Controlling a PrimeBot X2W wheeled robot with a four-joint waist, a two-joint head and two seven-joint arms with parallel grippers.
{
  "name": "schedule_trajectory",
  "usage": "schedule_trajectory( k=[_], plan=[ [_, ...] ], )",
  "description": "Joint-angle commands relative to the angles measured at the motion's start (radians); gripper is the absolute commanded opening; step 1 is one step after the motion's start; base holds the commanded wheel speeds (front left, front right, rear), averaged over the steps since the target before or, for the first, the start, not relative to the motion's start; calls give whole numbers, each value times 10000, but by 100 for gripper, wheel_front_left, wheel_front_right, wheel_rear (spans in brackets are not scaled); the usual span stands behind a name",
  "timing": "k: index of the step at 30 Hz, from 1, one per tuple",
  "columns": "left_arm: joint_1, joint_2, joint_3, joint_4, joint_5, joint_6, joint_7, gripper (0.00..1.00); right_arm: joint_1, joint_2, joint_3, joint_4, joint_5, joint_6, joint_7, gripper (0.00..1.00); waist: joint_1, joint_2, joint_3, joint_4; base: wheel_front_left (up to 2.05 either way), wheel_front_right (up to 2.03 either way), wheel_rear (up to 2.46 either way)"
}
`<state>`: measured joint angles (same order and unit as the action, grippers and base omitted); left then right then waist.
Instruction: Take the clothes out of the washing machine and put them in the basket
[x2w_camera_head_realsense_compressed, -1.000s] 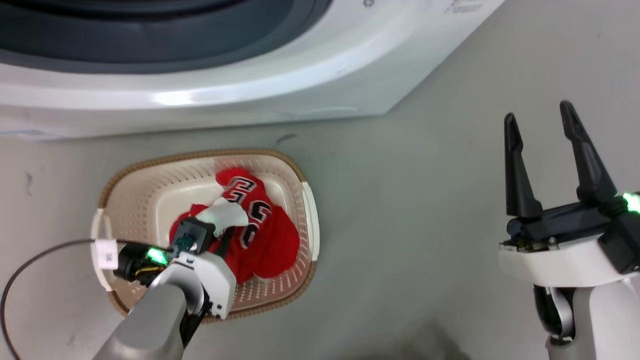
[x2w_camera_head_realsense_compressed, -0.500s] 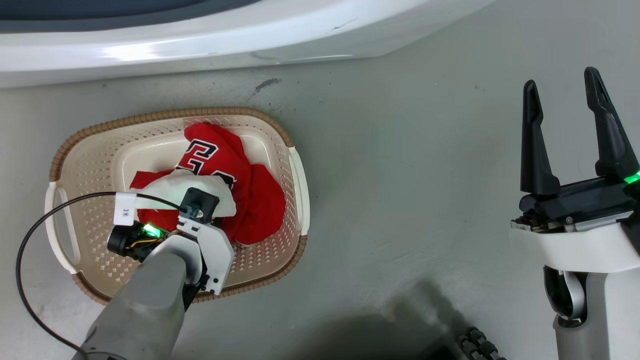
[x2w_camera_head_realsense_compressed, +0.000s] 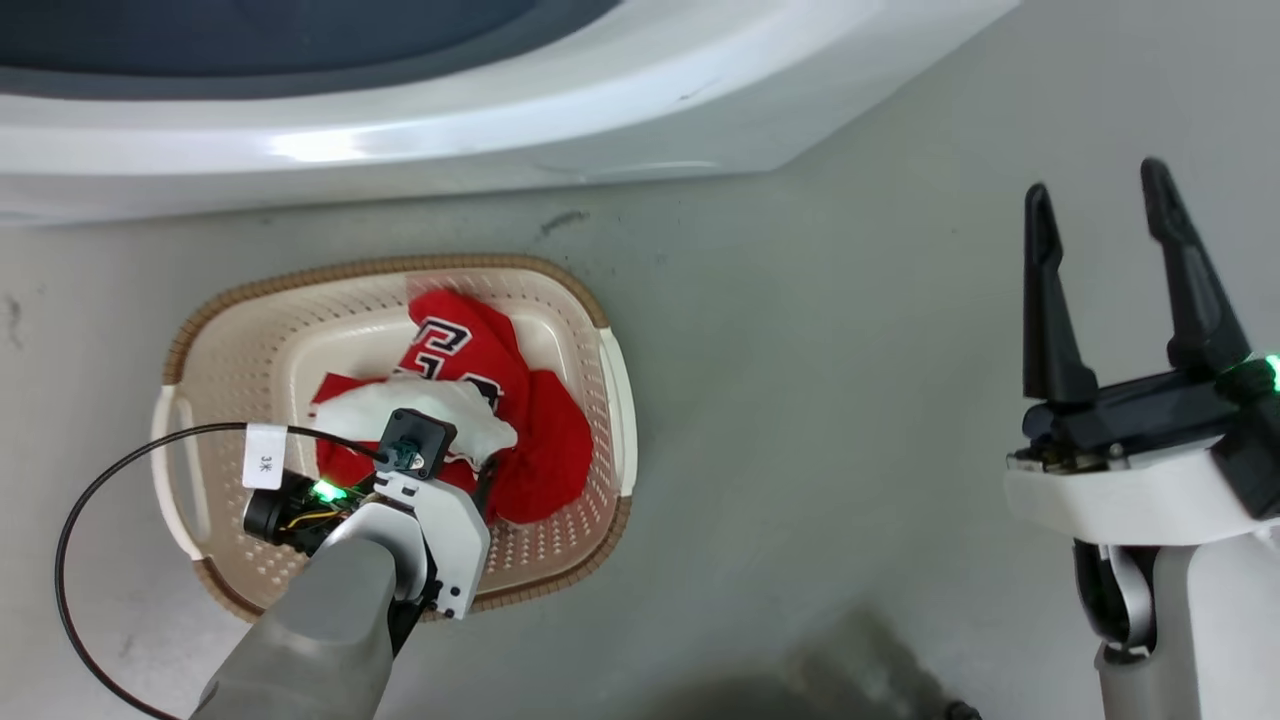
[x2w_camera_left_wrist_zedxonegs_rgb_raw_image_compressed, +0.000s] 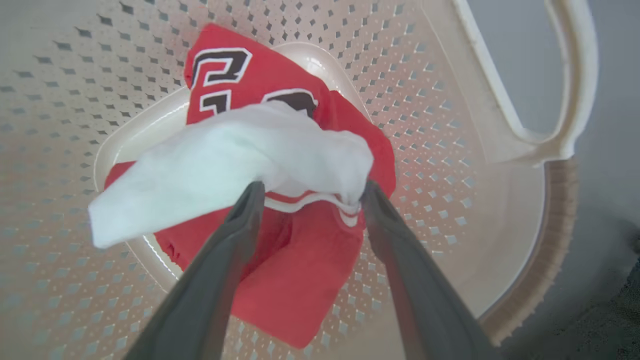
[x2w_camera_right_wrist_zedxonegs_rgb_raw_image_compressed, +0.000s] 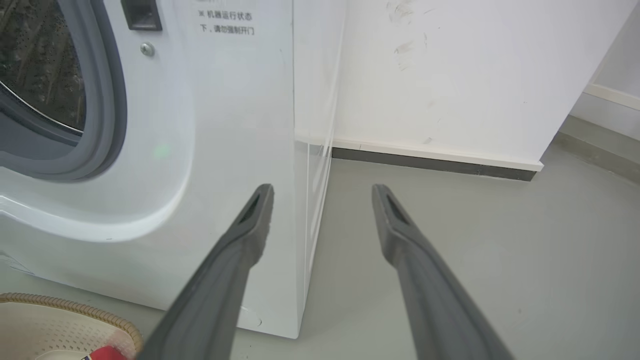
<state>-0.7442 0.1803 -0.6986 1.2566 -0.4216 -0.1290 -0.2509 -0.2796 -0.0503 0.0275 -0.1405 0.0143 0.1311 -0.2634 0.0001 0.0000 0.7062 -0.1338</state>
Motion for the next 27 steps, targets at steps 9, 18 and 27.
schedule_trajectory(
  k=[9,18,27],
  plan=[
    [1526,206,985,-2798,275,945,-152,100,990,2,-11,375,-170,-7,-20,100,-1,0,-2116,598,0,0,0],
    [3195,217,2664,-5313,829,1371,-144,100,1651,2,-33,569,-287,-7,-21,100,-1,0,-3334,875,0,0,0],
    [4902,-310,4642,-8187,1832,1544,-147,100,2203,2,72,681,-319,-7,-20,100,-1,0,-4576,1034,0,0,0]
  ],
)
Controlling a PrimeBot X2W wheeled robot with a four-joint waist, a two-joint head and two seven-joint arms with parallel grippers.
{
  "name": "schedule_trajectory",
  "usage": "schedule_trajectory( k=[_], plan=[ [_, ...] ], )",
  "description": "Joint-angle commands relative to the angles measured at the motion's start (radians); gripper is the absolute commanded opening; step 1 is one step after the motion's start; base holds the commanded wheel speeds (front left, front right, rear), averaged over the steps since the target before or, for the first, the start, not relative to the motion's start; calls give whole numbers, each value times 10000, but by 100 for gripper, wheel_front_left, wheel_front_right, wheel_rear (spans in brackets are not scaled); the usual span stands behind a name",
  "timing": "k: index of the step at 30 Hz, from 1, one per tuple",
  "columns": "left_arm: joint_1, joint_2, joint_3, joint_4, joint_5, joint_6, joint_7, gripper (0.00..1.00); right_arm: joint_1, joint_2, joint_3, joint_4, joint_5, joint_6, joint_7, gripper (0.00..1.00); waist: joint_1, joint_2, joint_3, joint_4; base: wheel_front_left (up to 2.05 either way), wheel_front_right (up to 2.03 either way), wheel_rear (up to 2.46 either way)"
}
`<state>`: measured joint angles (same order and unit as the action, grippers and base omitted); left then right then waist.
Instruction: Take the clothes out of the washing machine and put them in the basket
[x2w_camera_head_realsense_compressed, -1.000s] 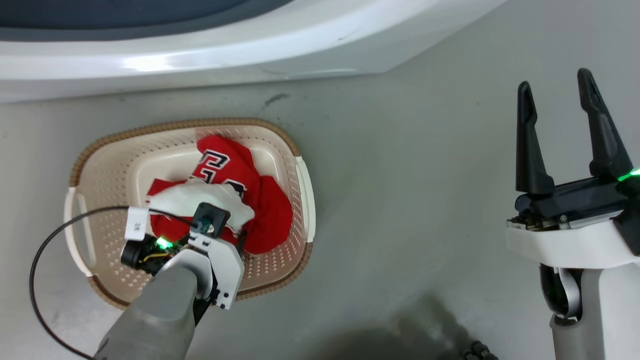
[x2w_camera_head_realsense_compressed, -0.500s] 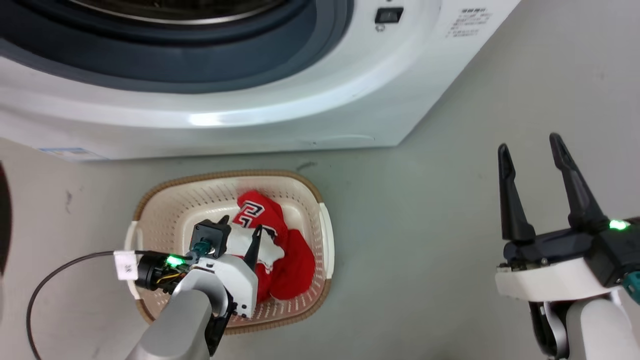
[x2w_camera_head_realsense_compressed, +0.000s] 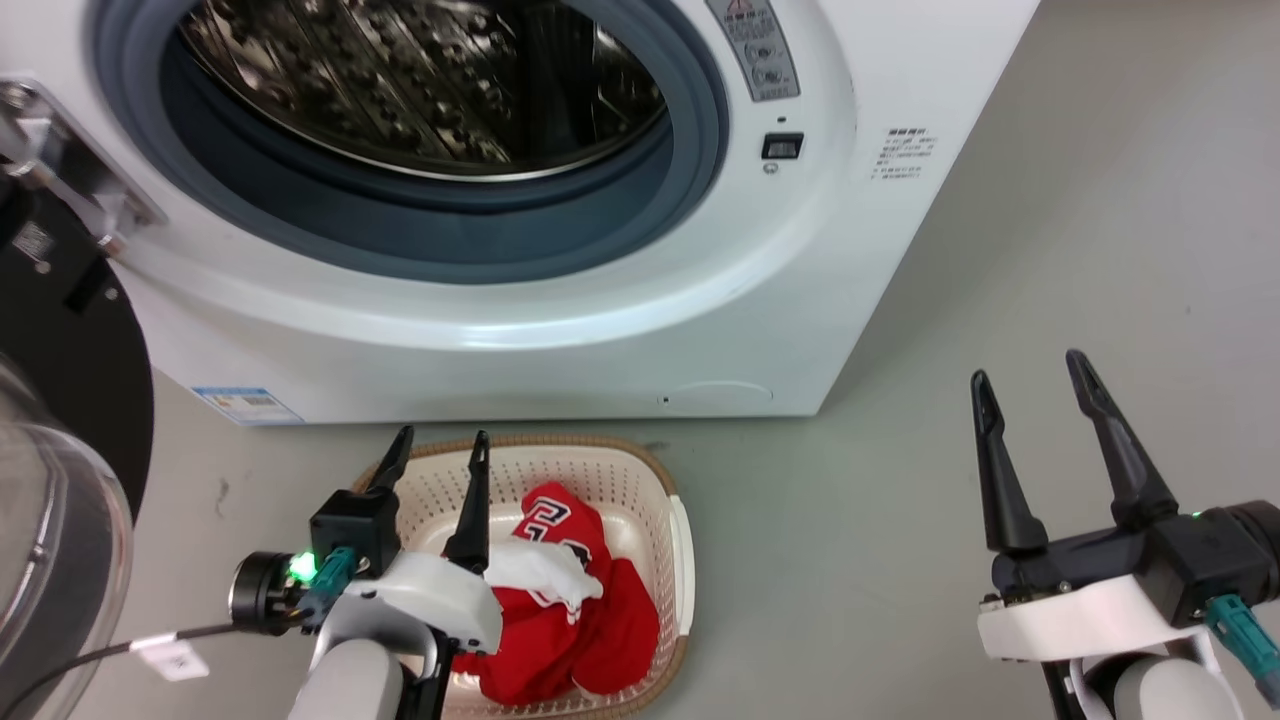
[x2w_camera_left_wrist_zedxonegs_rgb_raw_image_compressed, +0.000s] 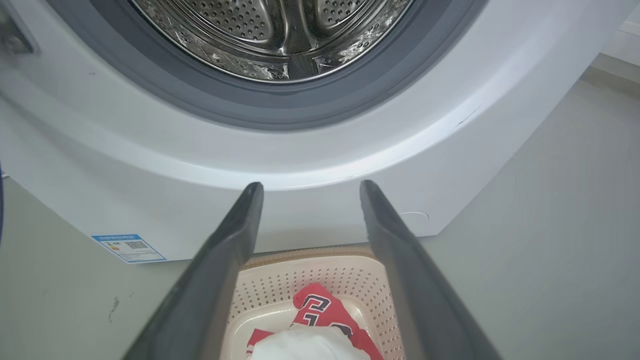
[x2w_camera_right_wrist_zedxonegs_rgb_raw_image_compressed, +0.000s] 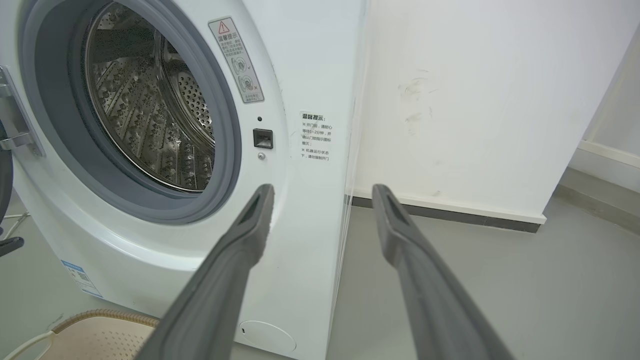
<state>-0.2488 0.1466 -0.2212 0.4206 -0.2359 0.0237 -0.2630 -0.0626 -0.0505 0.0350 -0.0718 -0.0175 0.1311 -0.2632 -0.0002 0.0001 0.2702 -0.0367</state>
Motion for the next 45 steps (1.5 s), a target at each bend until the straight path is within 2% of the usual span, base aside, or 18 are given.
schedule_trajectory(
  k=[1,9,18,28,45],
  plan=[
    [157,-51,79,-170,96,7,-25,100,103,4,9,14,0,-7,-21,100,2,-1,-344,73,0,0,0],
    [1632,-620,1319,-2249,971,-107,-25,100,680,4,80,104,-45,-7,-21,100,2,-1,-1187,143,0,0,0],
    [2737,-859,1748,-3569,1681,-217,-26,100,1224,5,47,196,17,-7,-21,100,2,-1,-2035,269,0,0,0],
    [3473,-940,1833,-3721,1901,-278,-26,100,1686,5,81,232,127,-7,-21,100,2,-1,-2589,291,0,0,0],
    [3496,-965,1947,-3623,2035,-230,-26,100,1716,5,108,255,158,-7,-21,100,2,-1,-2668,209,0,0,0]
  ],
)
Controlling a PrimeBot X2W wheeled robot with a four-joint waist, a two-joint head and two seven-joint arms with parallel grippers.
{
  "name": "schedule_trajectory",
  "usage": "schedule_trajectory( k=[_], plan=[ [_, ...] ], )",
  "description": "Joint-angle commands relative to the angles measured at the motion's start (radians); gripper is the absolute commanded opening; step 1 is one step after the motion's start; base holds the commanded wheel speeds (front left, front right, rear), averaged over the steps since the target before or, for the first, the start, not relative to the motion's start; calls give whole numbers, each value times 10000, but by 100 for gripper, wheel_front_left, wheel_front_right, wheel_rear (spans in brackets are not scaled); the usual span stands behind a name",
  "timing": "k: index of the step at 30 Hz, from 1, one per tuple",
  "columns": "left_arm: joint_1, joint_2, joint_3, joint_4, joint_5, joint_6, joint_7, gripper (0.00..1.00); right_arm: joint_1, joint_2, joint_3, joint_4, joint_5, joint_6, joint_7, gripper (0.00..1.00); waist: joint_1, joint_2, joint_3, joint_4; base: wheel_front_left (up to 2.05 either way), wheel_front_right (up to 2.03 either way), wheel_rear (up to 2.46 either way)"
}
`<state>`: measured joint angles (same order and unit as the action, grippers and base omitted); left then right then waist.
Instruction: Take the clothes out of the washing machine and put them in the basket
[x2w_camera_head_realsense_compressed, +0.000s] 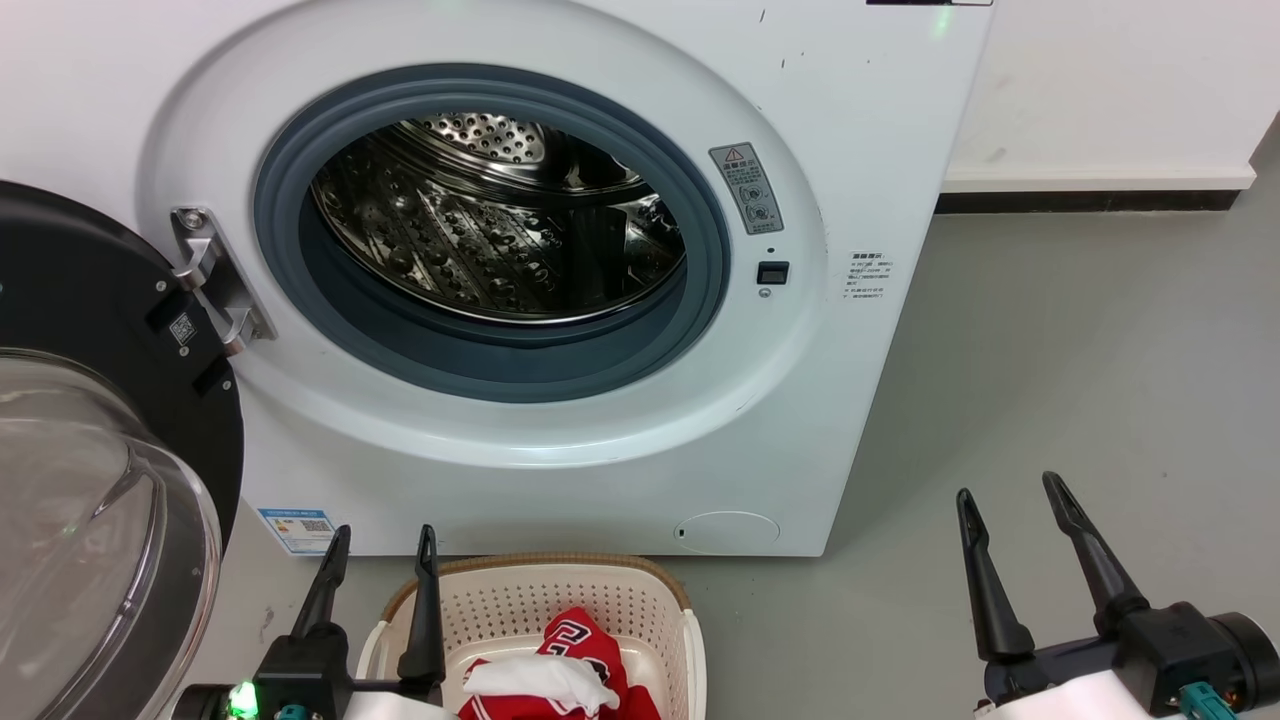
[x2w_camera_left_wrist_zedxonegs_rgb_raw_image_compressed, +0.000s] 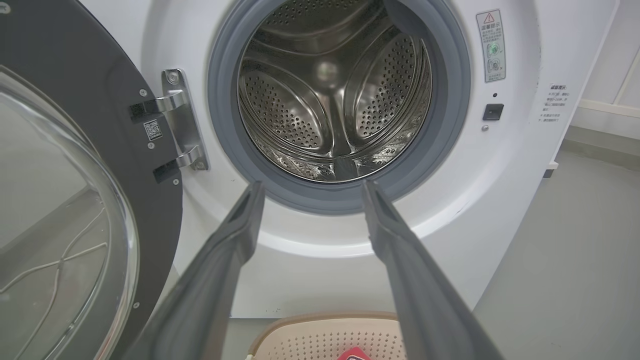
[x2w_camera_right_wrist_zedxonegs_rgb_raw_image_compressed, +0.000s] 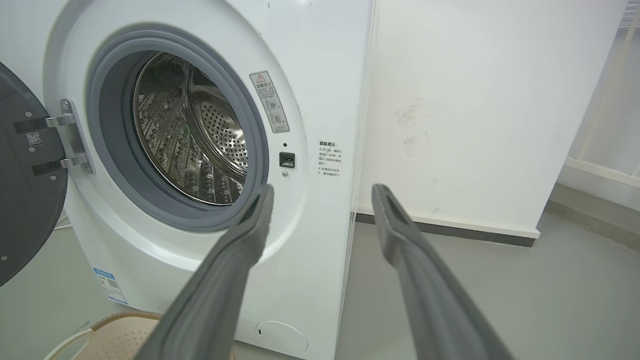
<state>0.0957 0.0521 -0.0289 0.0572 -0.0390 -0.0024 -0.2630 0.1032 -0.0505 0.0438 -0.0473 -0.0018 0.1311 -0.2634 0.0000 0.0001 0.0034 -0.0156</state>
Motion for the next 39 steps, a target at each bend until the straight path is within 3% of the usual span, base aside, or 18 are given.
schedule_trajectory(
  k=[1,2,7,23,39],
  plan=[
    [49,-21,32,11,70,38,-26,100,55,5,23,12,5,-7,-19,100,0,-1,1,-5,0,0,0],
    [4,0,5,35,2,20,0,0,9,0,9,24,14,0,2,0,0,-1,0,-4,0,0,0],
    [78,-8,20,484,-208,7,106,0,106,-2,22,393,223,0,32,0,0,-1,-1,-3,0,0,0],
    [-394,-9,323,769,-3474,-266,879,0,-394,-221,-41,914,3827,-1,599,0,0,-1,-1,17,0,0,0],
    [-763,-11,558,991,-6044,-486,1486,0,-772,-331,-160,1313,6580,-1,1097,0,0,-1,-1,36,0,0,0]
  ],
)
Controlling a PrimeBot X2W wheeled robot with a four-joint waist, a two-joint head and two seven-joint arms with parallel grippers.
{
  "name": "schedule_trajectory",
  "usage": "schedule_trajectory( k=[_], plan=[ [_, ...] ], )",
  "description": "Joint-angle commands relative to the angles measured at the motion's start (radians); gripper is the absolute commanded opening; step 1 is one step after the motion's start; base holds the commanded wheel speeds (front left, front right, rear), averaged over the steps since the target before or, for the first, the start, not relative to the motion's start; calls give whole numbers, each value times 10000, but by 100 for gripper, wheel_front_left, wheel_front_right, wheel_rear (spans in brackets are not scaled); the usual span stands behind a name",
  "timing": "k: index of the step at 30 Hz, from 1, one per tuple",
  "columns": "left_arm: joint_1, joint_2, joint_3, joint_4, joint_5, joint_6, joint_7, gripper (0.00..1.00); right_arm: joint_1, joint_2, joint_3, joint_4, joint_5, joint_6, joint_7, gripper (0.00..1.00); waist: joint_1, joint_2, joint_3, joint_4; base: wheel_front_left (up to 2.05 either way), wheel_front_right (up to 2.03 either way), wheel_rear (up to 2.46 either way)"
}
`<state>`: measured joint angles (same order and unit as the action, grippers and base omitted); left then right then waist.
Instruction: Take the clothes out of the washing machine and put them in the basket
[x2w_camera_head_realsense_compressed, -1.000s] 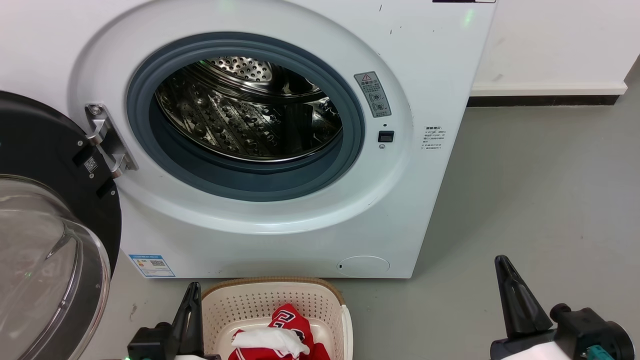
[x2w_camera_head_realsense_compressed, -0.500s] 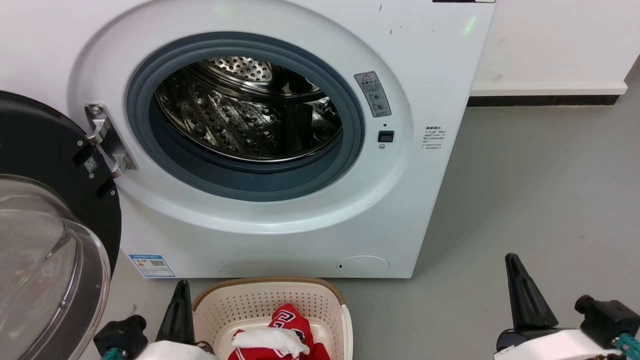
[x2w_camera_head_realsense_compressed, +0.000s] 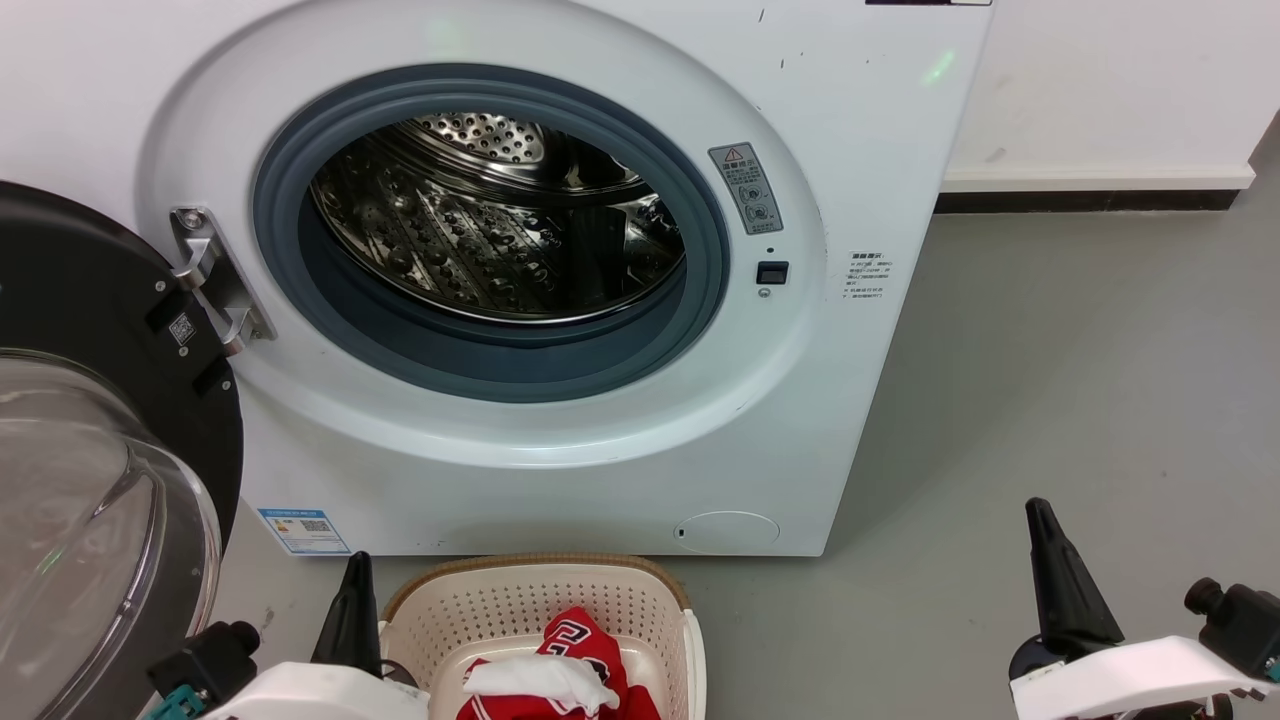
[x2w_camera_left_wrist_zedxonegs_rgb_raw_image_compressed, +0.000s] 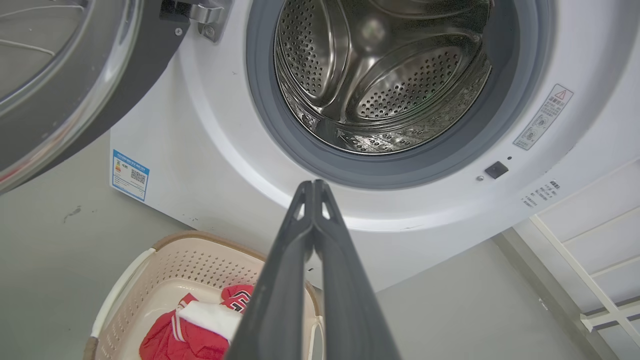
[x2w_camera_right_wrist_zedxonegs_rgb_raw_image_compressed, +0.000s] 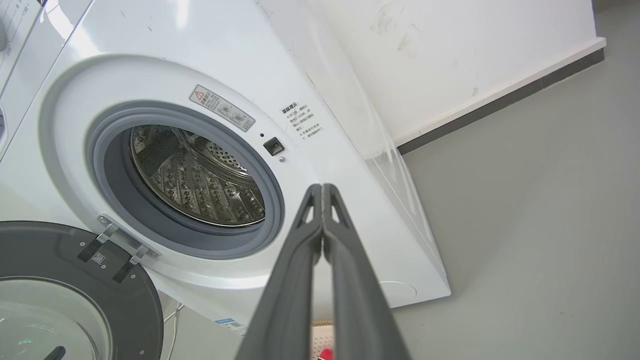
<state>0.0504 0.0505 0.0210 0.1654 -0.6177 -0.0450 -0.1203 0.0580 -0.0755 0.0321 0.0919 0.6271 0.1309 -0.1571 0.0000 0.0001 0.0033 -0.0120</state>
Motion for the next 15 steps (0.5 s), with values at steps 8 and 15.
schedule_trajectory(
  k=[8,15],
  plan=[
    [-479,4,168,17,-1455,-163,343,0,-485,-116,-120,113,1557,0,284,0,0,-1,0,11,0,0,0],
    [-608,4,262,104,-2428,-248,574,0,-623,-135,-191,269,2582,0,505,0,0,-1,0,20,0,0,0]
  ],
)
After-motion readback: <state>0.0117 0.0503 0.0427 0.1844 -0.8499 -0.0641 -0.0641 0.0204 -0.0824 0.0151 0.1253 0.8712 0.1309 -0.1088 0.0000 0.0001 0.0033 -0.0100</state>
